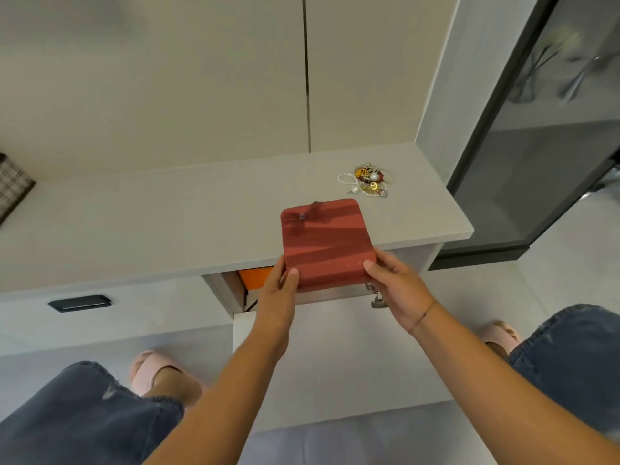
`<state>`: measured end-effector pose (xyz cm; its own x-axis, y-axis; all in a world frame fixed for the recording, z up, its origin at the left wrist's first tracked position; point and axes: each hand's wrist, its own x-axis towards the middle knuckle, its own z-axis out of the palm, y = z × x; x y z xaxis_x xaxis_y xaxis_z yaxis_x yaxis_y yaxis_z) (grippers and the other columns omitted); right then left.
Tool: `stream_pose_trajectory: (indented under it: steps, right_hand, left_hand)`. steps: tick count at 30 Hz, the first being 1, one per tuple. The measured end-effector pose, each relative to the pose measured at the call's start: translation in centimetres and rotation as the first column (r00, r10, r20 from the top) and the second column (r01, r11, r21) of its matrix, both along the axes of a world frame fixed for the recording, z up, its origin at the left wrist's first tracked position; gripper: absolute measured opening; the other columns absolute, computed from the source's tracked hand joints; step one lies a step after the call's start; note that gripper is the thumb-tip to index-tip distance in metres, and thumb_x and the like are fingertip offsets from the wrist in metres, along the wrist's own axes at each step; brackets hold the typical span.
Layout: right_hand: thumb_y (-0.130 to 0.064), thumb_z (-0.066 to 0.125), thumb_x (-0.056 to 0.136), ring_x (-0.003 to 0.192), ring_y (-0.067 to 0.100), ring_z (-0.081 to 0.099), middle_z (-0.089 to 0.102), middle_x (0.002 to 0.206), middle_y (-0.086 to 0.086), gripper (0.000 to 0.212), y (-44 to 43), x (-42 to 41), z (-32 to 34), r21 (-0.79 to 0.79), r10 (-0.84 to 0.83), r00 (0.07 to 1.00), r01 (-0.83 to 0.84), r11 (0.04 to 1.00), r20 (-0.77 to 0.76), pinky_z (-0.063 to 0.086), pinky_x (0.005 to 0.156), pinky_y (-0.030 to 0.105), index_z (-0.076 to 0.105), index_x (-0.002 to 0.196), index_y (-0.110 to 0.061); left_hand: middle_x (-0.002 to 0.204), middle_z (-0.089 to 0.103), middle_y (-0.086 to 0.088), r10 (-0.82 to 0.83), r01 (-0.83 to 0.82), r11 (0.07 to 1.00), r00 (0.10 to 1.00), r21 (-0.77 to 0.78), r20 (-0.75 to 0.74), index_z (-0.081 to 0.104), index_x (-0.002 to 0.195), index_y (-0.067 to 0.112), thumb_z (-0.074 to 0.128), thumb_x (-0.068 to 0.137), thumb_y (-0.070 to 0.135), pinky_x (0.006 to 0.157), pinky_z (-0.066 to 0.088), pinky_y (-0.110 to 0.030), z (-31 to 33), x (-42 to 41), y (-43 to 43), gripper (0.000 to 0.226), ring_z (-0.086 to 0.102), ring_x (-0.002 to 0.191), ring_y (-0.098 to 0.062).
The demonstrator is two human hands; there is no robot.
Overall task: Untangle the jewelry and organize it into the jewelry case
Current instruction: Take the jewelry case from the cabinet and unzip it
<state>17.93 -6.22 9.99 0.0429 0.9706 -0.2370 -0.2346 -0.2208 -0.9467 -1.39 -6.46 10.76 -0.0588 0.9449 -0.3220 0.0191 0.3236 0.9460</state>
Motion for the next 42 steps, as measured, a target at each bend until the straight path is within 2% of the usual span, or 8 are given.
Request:
stream_pose_trajectory:
  steps: [3, 12, 26, 30, 34, 36, 38, 42]
  right_hand:
    - [-0.007, 0.055, 0.092, 0.116, 0.014, 0.058, 0.065, 0.122, 0.002, 0.034, 3.9, -0.9, 0.2, 0.041, -0.01, 1.0, 0.01, 0.999, 0.011, 0.045, 0.099, 0.026, 0.059, 0.125, -0.016]
    - [-0.007, 0.051, 0.095, 0.108, 0.012, 0.059, 0.064, 0.119, 0.003, 0.031, 11.1, -2.1, -0.3, 0.057, -0.01, 0.998, 0.007, 0.998, 0.061, 0.046, 0.094, 0.023, 0.059, 0.121, -0.019]
    - [-0.013, 0.052, 0.096, 0.112, 0.016, 0.058, 0.065, 0.116, 0.001, 0.024, 14.8, -1.7, -2.0, 0.051, -0.038, 0.987, 0.031, 0.998, 0.153, 0.046, 0.094, 0.025, 0.062, 0.117, -0.017]
    - [-0.019, 0.053, 0.095, 0.11, 0.011, 0.058, 0.065, 0.113, -0.006, 0.022, 13.5, -2.2, -1.3, 0.1, -0.055, 0.965, 0.03, 0.994, 0.256, 0.046, 0.099, 0.028, 0.061, 0.115, -0.022]
    - [-0.025, 0.055, 0.093, 0.107, 0.009, 0.056, 0.059, 0.118, -0.008, 0.03, 9.5, -1.4, -1.9, 0.121, -0.191, 0.897, 0.155, 0.98, 0.398, 0.046, 0.094, 0.025, 0.057, 0.123, -0.02]
    - [-0.026, 0.056, 0.093, 0.095, 0.016, 0.061, 0.064, 0.102, -0.002, 0.011, 6.8, -0.4, -3.6, 0.15, -0.294, 0.858, 0.254, 0.956, 0.422, 0.05, 0.084, 0.029, 0.063, 0.101, -0.025]
    - [-0.023, 0.056, 0.093, 0.077, 0.019, 0.058, 0.06, 0.082, 0.004, 0.013, 4.1, 0.4, -5.8, 0.099, -0.347, 0.827, 0.339, 0.936, 0.442, 0.048, 0.072, 0.031, 0.059, 0.08, -0.023]
    - [-0.028, 0.052, 0.095, 0.075, 0.018, 0.056, 0.057, 0.077, 0.004, 0.023, -1.0, 1.4, -11.6, -0.196, -0.188, 0.839, 0.326, 0.925, 0.51, 0.048, 0.074, 0.032, 0.054, 0.077, -0.014]
  left_hand:
    - [0.124, 0.061, 0.007, 0.004, -0.001, 0.997, 0.999, 0.074, -0.034, 0.051, 0.132, 0.039, 0.038, 0.101, 0.029, 0.102, 0.044, -0.044, 0.6, -0.6, 4.1, 0.035, 0.056, 0.114, -0.015]
    - [0.122, 0.058, 0.008, -0.047, 0.058, 0.993, 0.994, 0.105, -0.101, 0.053, 0.126, 0.032, 0.034, 0.103, 0.022, 0.095, 0.04, -0.027, -0.6, -1.6, 11.2, 0.032, 0.053, 0.113, -0.011]
    - [0.129, 0.055, 0.003, 0.002, 0.012, 0.992, 0.994, 0.126, -0.11, 0.048, 0.137, 0.023, 0.032, 0.104, 0.026, 0.095, 0.037, -0.025, -1.6, -0.6, 14.6, 0.037, 0.05, 0.116, -0.012]
    - [0.127, 0.058, 0.005, -0.004, 0.034, 0.987, 0.982, 0.159, -0.187, 0.05, 0.134, 0.024, 0.04, 0.099, 0.039, 0.102, 0.042, -0.034, -2.0, -0.7, 13.6, 0.039, 0.053, 0.115, -0.012]
    - [0.142, 0.048, 0.006, 0.174, -0.153, 0.977, 0.973, 0.147, -0.148, 0.038, 0.145, 0.021, 0.049, 0.097, 0.039, 0.108, 0.035, -0.024, -2.7, -1.3, 9.2, 0.052, 0.046, 0.128, -0.008]
    - [0.134, 0.054, 0.008, 0.305, -0.259, 0.935, 0.936, 0.242, -0.175, 0.044, 0.14, 0.021, 0.051, 0.098, 0.031, 0.098, 0.041, -0.013, -3.8, -2.0, 6.1, 0.044, 0.05, 0.121, -0.003]
    - [0.124, 0.057, 0.008, 0.385, -0.316, 0.902, 0.897, 0.294, -0.218, 0.049, 0.133, 0.018, 0.052, 0.098, 0.028, 0.082, 0.045, -0.006, -5.8, -2.8, 3.4, 0.037, 0.054, 0.112, -0.003]
    - [0.13, 0.053, 0.0, 0.333, -0.324, 0.941, 0.852, 0.093, -0.404, 0.046, 0.134, 0.017, 0.052, 0.096, 0.034, 0.098, 0.043, -0.03, -12.5, -4.8, -0.1, 0.042, 0.05, 0.12, -0.017]
